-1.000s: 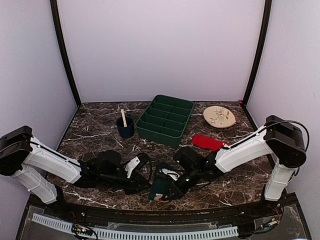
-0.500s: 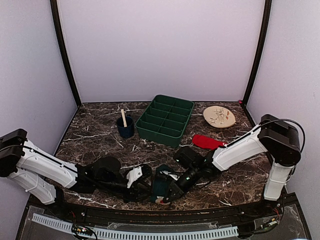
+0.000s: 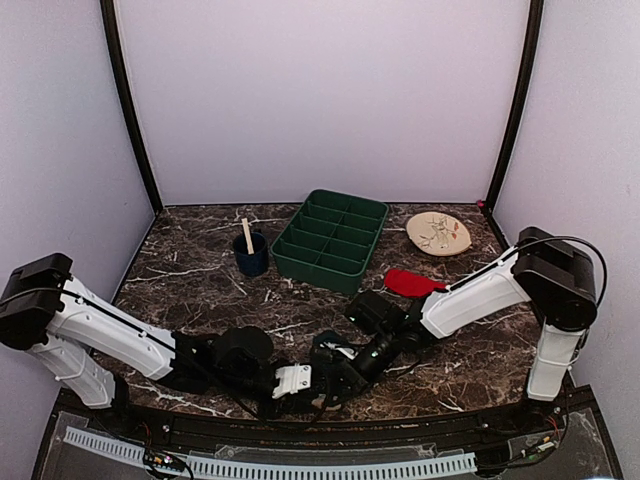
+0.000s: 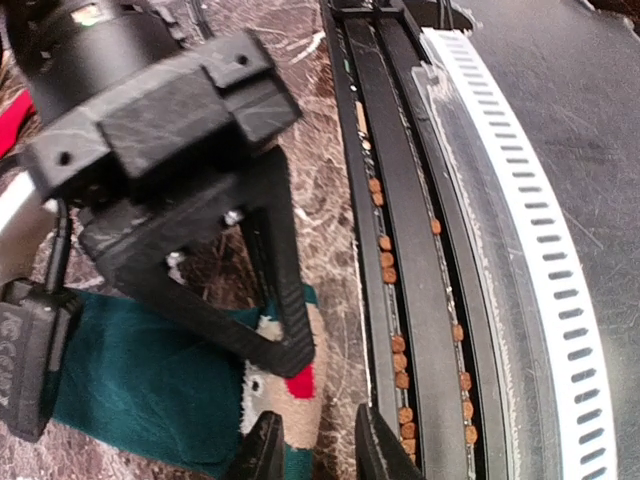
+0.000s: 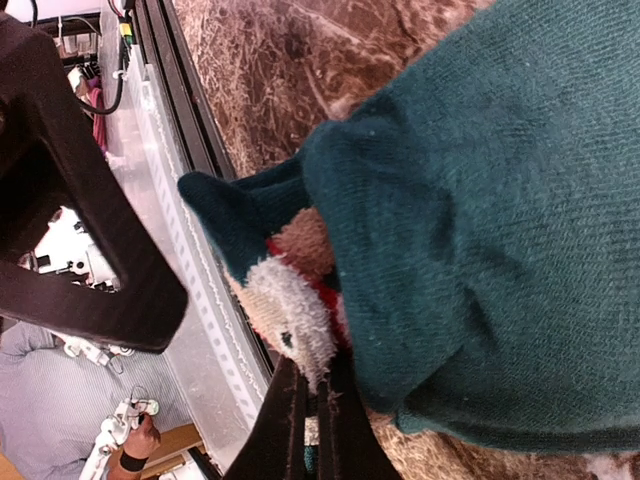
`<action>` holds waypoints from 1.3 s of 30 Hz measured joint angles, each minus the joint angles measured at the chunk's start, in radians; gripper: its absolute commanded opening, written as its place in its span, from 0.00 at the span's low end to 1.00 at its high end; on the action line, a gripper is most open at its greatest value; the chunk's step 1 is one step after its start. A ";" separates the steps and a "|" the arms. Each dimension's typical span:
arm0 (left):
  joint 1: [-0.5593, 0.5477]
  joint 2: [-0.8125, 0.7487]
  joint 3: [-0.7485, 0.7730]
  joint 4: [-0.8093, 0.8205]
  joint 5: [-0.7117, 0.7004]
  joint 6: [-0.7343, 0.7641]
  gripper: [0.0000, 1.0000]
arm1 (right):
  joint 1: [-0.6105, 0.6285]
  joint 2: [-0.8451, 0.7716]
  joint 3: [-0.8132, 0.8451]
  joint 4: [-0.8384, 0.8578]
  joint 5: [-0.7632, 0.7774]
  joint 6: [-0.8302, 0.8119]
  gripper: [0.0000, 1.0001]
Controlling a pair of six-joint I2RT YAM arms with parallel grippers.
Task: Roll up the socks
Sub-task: Roll the sock at the center of the board.
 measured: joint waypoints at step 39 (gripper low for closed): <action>-0.023 0.072 0.002 -0.043 -0.114 0.170 0.33 | -0.005 0.049 0.047 -0.034 -0.049 0.000 0.00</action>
